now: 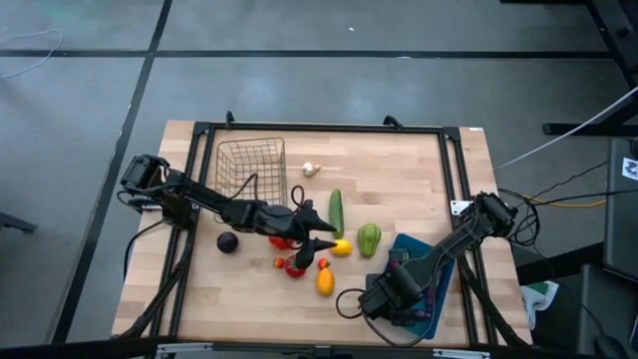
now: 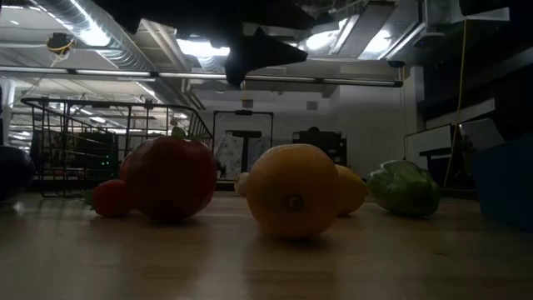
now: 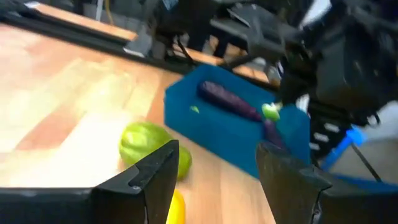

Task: Sort produce into baskets
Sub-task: Put the green mushroom into the blue bin, then put the red tomato into the wire basket

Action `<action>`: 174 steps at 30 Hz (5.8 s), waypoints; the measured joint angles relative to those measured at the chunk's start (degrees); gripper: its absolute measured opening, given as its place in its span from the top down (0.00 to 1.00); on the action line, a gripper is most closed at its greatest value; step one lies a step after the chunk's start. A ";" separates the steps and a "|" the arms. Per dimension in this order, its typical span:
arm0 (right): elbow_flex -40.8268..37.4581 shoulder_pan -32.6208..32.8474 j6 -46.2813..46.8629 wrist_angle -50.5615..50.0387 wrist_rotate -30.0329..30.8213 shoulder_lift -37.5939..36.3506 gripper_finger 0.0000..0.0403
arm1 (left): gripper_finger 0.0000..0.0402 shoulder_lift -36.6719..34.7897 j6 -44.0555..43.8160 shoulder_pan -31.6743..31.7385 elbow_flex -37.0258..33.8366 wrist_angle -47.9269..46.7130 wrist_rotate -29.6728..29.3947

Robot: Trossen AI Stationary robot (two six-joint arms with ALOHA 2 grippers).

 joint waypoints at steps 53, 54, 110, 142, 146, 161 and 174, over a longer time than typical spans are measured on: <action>0.00 0.00 -0.06 -0.11 1.99 0.00 0.46 | 0.36 -0.02 7.48 -0.53 2.79 -14.75 -0.14; 0.00 0.00 -0.05 -0.11 1.92 0.00 0.46 | 0.36 0.00 8.89 -0.88 4.39 -18.30 0.64; 0.00 -0.31 -17.99 -0.02 16.08 -0.02 0.46 | 0.36 -0.02 0.51 -10.21 19.18 -58.19 2.52; 0.00 -1.51 -18.10 0.05 14.25 -0.04 0.46 | 0.06 4.21 -13.52 -10.43 19.16 -64.28 2.39; 0.00 -1.51 -18.10 0.61 14.25 -0.04 0.46 | 0.06 6.62 -13.55 -10.42 19.16 -64.40 2.48; 0.00 -1.51 -18.12 1.44 14.25 -0.04 0.46 | 0.06 12.94 -13.52 -9.46 19.16 -62.71 2.58; 0.00 -1.51 -21.98 4.85 15.11 -0.04 0.46 | 0.25 13.53 -14.46 -8.70 19.17 -62.47 2.59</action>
